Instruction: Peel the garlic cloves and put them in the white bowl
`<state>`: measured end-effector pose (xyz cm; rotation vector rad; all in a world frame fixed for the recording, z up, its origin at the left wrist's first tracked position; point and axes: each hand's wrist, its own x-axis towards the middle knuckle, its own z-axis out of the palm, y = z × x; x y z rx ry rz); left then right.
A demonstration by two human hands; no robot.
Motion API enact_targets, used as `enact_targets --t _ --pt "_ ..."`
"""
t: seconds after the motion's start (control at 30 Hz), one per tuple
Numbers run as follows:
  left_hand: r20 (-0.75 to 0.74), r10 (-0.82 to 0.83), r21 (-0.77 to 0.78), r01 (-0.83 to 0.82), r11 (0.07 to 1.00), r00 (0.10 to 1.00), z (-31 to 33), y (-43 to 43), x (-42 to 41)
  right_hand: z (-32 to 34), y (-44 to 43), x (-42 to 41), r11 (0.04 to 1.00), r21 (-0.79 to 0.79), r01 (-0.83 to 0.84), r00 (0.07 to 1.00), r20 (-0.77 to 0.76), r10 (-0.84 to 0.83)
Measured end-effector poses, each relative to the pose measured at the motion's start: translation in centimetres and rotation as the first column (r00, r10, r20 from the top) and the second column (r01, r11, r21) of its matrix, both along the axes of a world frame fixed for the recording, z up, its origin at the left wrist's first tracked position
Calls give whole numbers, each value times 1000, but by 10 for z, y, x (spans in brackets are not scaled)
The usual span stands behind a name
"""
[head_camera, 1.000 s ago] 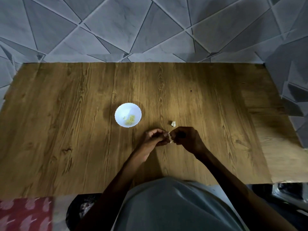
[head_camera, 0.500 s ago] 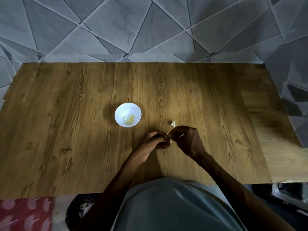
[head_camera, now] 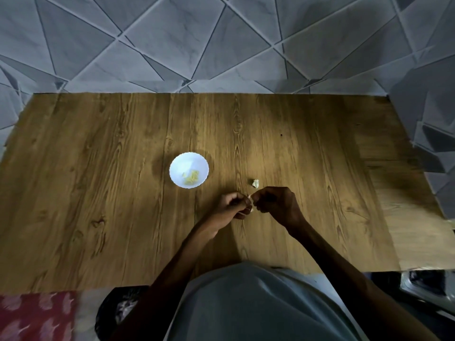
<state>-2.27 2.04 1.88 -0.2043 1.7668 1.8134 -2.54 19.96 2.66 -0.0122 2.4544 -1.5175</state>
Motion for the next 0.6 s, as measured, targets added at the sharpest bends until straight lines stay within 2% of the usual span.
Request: enact_targets --t 0.13,0.3,0.6 --pt "-117 -89 -176 67 982 989 -2 0 1 4 2 2 967 -229 114 972 229 -60" --pt "-189 -133 -316 68 946 973 -5 -3 2 7 4 6 898 -406 173 929 369 -13" --pt "-291 -45 -205 -16 979 956 1 -4 2 3 6 4 880 -421 218 878 478 12"
